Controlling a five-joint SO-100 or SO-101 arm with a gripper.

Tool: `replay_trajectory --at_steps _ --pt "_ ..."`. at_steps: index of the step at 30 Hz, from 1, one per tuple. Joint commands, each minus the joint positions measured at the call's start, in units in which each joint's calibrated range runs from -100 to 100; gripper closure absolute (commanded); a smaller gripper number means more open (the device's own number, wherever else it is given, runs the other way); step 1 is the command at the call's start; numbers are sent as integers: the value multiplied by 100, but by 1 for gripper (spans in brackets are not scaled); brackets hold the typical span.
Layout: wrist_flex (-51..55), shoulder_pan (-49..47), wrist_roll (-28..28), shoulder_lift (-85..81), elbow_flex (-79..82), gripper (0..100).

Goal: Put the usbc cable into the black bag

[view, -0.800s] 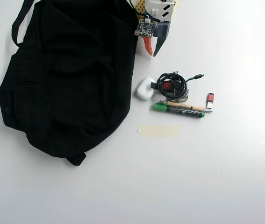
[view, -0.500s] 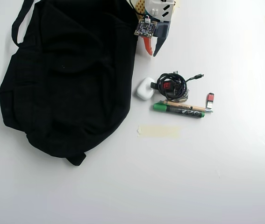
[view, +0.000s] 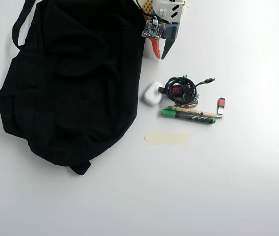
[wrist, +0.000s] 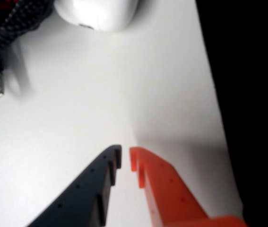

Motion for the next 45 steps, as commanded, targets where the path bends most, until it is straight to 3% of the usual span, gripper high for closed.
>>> replay_trajectory --at_steps 1,11,23,30,40,45 --pt "-117 -247 17 -109 11 98" --pt "-1797 -1368 23 -117 -681 98" --pt "-1331 -1540 196 -100 -1678 98" --pt "-815 -1361 -706 514 -2370 98" --pt "288 -1391 -2080 3493 -4562 98" --pt "805 -1525 -2489 4646 -5425 98"
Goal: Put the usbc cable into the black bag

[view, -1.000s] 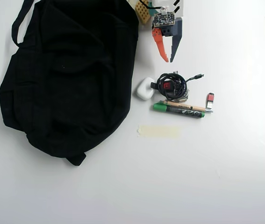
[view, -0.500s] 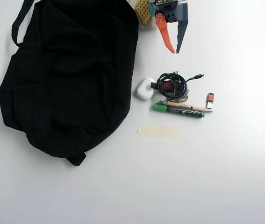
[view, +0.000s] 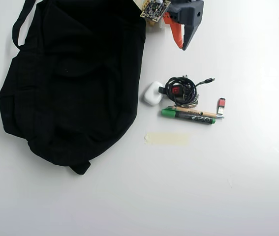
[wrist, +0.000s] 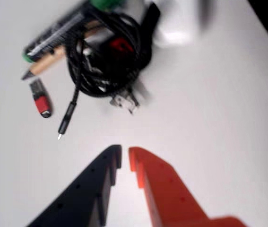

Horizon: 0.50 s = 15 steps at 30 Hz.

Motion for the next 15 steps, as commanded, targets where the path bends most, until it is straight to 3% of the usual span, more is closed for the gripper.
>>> replay_trajectory --at_steps 1,8,15 --pt "285 -109 -279 884 -786 98" --pt "113 -139 -384 1540 -840 95" --pt "113 -154 -667 1980 -840 76"
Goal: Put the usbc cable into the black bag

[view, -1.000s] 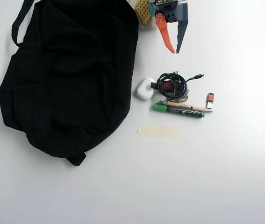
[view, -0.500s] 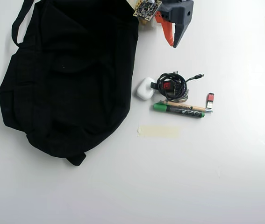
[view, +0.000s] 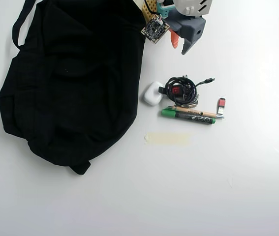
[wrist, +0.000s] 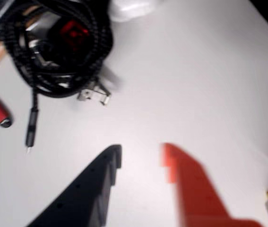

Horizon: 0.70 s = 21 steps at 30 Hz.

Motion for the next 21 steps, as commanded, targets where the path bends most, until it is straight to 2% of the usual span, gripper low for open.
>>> replay_trajectory --at_steps 1,6,10,16,21 --pt "-58 -59 -142 186 -251 74" --pt "-66 -171 -362 369 -350 69" --pt "-342 -171 -326 402 -386 70" --pt "-1203 255 351 410 -108 70" --pt "-1668 315 508 410 279 70"
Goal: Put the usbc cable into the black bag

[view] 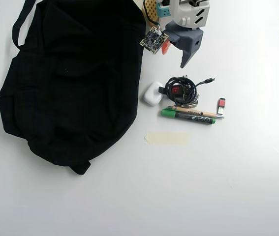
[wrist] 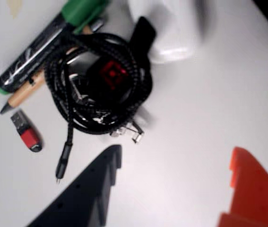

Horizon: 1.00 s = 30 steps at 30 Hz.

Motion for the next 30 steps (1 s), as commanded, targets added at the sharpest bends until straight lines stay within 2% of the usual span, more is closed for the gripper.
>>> replay_trajectory --at_steps 1,7,19,30 --pt "-417 58 98 10 216 70" --pt "-1175 58 103 26 764 70" --pt "-2028 81 103 259 1024 70" --pt "-2949 365 344 267 1581 70"
